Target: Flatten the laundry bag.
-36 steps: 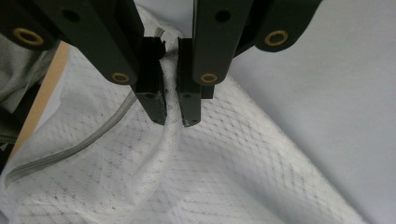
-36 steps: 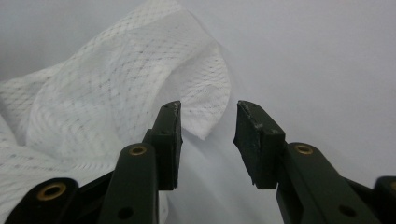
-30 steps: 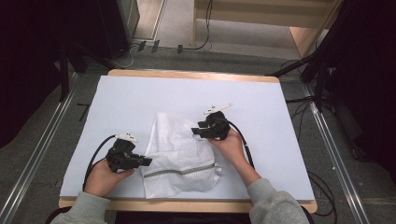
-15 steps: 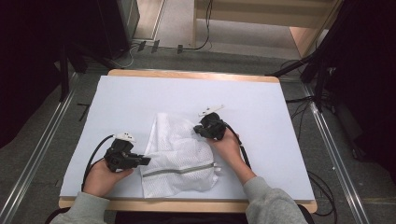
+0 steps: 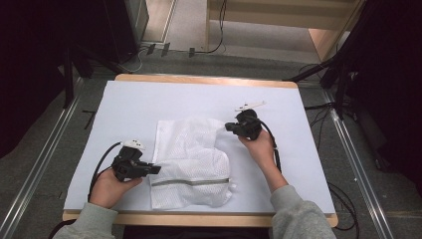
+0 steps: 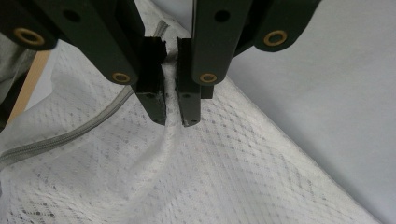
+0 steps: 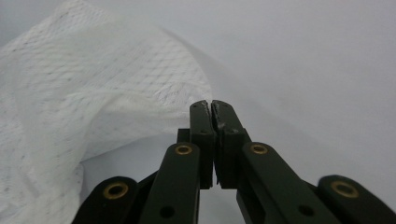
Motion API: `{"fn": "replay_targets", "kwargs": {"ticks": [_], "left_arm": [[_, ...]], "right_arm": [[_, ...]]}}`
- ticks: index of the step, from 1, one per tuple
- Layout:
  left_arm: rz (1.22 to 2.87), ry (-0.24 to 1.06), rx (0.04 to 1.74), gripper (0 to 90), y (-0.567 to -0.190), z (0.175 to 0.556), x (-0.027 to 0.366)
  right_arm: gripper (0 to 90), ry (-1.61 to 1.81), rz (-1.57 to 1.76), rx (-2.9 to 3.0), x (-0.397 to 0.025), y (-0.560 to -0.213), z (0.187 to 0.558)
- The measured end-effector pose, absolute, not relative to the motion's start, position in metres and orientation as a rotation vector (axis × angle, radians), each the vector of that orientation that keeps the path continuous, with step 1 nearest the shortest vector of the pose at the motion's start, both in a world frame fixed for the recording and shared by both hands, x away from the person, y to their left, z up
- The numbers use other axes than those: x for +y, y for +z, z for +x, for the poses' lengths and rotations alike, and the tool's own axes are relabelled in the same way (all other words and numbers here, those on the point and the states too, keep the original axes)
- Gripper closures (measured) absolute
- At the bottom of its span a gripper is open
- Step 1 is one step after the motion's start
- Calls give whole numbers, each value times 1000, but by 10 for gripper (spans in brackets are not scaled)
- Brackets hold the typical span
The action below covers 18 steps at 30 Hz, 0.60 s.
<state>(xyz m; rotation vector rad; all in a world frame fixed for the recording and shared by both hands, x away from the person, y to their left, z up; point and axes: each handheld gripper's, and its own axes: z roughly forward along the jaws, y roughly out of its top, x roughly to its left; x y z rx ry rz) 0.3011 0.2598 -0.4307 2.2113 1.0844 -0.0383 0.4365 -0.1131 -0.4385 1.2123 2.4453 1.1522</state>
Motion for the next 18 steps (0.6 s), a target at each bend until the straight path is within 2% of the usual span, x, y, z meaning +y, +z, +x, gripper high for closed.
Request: {"fn": "replay_targets", "kwargs": {"ticks": [8,14,18], "left_arm": [[2195,-1,1101,862,-430,308,261],[2170,-16,1119,858,-432,319,259],[2160,-19,1117,768,-431,318,260]], "right_arm": [[900,1147,1282,2369,-149,-431,449],[900,1154,1334,2341,-158,-435,463],[884,1139,1337,2356,-152,-439,465]]}}
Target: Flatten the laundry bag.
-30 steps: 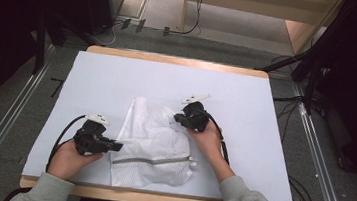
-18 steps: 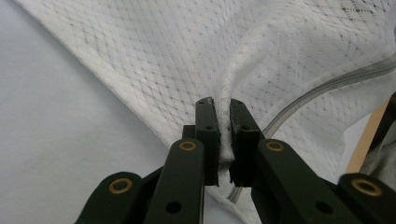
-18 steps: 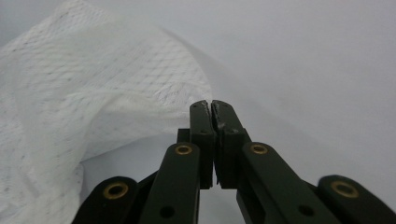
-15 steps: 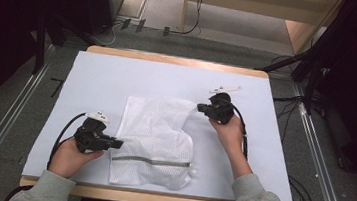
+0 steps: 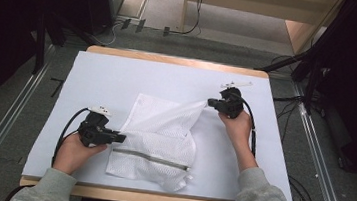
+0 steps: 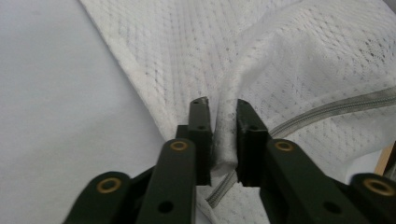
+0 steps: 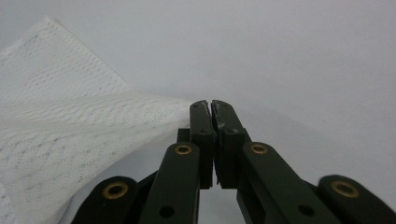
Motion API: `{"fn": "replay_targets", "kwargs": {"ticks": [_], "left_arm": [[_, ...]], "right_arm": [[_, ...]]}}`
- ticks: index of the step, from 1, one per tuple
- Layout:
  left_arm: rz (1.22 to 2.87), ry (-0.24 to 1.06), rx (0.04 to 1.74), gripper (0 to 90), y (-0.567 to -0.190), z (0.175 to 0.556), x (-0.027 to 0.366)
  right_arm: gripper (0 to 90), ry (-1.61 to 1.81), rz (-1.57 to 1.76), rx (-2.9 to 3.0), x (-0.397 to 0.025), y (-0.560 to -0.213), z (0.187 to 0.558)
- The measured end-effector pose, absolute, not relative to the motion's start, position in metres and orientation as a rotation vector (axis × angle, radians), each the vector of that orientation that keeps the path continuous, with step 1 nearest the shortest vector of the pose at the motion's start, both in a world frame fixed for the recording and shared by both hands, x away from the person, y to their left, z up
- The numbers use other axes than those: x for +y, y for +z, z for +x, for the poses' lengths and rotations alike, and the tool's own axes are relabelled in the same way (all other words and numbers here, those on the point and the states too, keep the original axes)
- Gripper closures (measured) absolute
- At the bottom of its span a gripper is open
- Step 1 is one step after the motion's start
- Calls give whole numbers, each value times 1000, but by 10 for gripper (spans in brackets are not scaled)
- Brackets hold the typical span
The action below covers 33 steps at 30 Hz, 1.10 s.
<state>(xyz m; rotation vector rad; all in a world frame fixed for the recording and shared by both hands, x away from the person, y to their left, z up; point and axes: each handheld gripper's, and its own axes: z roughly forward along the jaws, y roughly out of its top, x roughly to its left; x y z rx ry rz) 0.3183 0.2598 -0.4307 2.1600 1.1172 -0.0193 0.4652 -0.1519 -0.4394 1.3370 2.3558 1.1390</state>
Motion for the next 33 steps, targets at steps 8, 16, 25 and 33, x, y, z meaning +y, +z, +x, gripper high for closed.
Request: {"fn": "replay_targets", "kwargs": {"ticks": [8,16,25,33], "left_arm": [[2061,96,1145,579,-405,327,270],[2092,80,1187,543,-419,365,267],[2132,100,1220,541,-443,404,258],[2109,92,1205,535,-452,413,255]], "right_arm": [[671,1232,1263,2314,-156,-418,442],[636,1251,1198,2353,-153,-414,409],[618,1253,1150,2425,-149,-424,376],[585,1266,1173,2483,-140,-440,362]]}}
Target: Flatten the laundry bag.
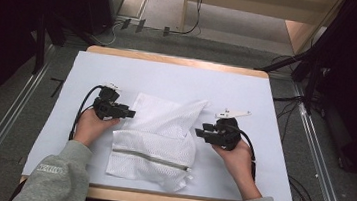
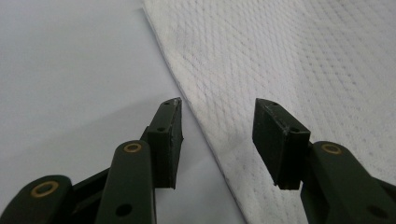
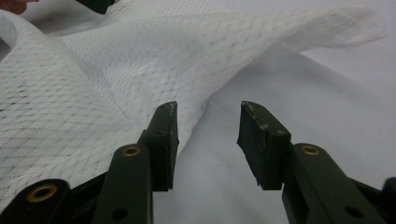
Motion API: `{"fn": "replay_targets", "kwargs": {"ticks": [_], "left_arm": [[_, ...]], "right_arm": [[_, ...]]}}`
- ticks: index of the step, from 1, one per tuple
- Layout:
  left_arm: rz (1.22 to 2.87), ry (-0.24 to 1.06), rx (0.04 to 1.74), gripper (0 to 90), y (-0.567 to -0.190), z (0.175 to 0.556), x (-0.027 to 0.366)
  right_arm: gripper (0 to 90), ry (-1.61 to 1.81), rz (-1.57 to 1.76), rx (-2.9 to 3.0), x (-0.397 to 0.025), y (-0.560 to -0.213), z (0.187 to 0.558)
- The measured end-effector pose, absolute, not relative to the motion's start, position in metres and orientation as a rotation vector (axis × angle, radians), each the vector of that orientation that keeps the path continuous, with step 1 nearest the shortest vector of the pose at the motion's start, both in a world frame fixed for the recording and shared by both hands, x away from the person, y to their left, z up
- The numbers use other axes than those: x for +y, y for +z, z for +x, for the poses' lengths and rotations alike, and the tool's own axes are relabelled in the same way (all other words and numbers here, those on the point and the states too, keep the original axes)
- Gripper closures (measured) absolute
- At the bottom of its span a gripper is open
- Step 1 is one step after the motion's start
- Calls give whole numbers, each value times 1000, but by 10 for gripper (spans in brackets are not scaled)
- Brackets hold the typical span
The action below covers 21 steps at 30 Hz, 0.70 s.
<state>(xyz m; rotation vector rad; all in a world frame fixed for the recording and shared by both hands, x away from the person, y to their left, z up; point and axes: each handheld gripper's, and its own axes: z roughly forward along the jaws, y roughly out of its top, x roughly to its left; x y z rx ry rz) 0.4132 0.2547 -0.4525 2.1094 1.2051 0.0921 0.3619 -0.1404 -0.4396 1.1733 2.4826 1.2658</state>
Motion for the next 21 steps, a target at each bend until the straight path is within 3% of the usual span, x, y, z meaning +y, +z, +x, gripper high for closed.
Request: {"fn": "replay_targets", "kwargs": {"ticks": [12,21], "left_arm": [[2137,151,1177,643,-455,413,244],[2163,151,1161,871,-456,412,238]], "right_arm": [[567,1216,1121,2560,-114,-453,357],[581,1180,1158,2585,-109,-461,361]]}}
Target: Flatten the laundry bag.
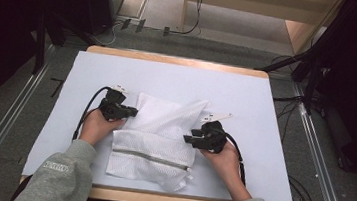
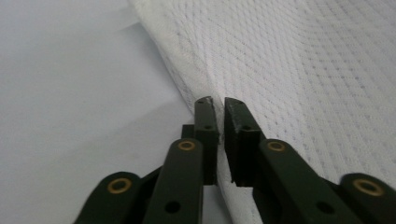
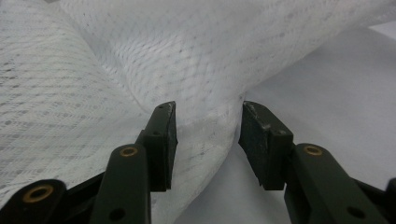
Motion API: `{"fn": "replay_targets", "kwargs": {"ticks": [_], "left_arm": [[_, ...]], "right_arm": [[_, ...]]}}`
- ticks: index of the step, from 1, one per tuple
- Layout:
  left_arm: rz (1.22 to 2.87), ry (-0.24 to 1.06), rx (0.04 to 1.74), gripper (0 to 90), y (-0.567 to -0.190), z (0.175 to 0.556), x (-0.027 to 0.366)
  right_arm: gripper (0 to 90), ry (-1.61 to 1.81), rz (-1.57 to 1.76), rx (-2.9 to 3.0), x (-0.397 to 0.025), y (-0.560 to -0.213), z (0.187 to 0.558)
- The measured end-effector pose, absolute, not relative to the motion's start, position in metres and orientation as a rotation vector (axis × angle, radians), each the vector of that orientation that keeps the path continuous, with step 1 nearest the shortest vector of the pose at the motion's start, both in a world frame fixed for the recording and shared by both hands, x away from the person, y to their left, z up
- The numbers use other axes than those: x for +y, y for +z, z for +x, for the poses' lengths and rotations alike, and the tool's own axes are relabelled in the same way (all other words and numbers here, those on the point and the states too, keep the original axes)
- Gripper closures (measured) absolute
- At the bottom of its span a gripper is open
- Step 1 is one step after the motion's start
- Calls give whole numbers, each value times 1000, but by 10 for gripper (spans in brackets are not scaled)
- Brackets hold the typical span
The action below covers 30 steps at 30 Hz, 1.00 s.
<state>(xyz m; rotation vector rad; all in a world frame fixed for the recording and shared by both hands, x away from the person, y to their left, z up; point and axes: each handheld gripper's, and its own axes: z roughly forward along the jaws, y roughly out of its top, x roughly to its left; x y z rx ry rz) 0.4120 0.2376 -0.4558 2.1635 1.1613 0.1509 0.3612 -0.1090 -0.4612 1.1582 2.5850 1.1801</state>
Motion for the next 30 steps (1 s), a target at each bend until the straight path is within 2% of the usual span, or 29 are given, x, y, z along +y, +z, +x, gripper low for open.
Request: {"fn": "replay_targets", "kwargs": {"ticks": [3,4,5,7,8,10,30], "left_arm": [[2164,137,1158,897,-456,413,239],[2160,130,1165,900,-456,414,239],[2162,117,1167,900,-455,415,239],[2156,112,1175,900,-455,416,239],[2157,111,1173,900,-455,416,239],[2145,94,1180,900,-455,417,240],[1986,127,1279,900,-442,424,276]], "right_arm": [[621,1149,1153,2606,-108,-464,362],[658,1129,1146,2615,-107,-465,362],[732,1084,1127,2628,-105,-466,361],[763,1075,1123,2630,-105,-466,361],[821,1066,1119,2634,-105,-466,361],[879,1055,1121,2648,-105,-465,362],[900,1095,1210,2508,-142,-444,372]]}}
